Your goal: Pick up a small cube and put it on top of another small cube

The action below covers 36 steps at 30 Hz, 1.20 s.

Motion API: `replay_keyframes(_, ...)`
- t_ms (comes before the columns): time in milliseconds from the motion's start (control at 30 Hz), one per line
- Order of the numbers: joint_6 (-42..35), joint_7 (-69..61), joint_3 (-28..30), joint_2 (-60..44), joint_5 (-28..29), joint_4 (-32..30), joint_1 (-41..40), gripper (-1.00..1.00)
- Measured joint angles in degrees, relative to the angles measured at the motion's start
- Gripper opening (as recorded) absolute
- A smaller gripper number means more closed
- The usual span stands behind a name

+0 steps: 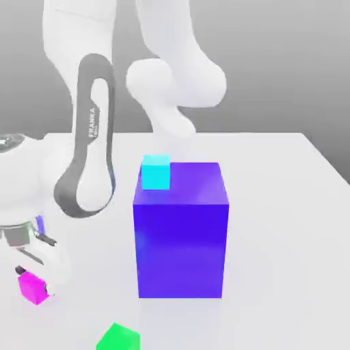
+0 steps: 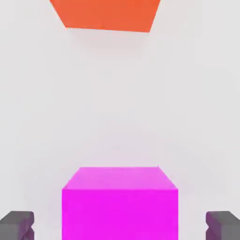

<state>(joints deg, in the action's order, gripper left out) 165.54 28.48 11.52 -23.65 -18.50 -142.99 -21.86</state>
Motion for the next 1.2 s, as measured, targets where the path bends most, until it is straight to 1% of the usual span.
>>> replay_keyframes(167, 0.0, 0.1, -0.1, 0.0, 0.1, 0.0, -0.1, -1.0)
replay_keyframes(333, -6.8, 5.4, 5.0, 9.1, 7.1, -2.1, 3.6, -1.0)
replay_keyframes(367, -8.0, 5.8, 5.0, 10.1, 8.3, -1.8, 4.5, -1.0)
replay_keyframes(700, -18.1, 2.8, -4.7, 11.3, 15.5, 7.8, 15.9, -1.0)
replay_keyframes(767, -17.2, 2.1, -5.9, 9.2, 15.7, 8.9, 16.9, -1.0)
replay_keyframes(833, -14.0, 1.5, -6.5, 5.6, 15.2, 9.4, 17.0, -1.0)
replay_keyframes(867, -12.2, 1.2, -6.8, 3.6, 14.9, 9.6, 16.9, 1.0)
replay_keyframes(1067, -11.3, 1.1, -7.0, 2.7, 14.7, 9.6, 16.8, 1.0)
replay_keyframes(1133, -13.0, 1.3, -6.8, 4.5, 15.1, 9.5, 17.0, 1.0)
replay_keyframes(1200, -16.4, 1.9, -6.4, 8.1, 15.8, 9.3, 17.2, 1.0)
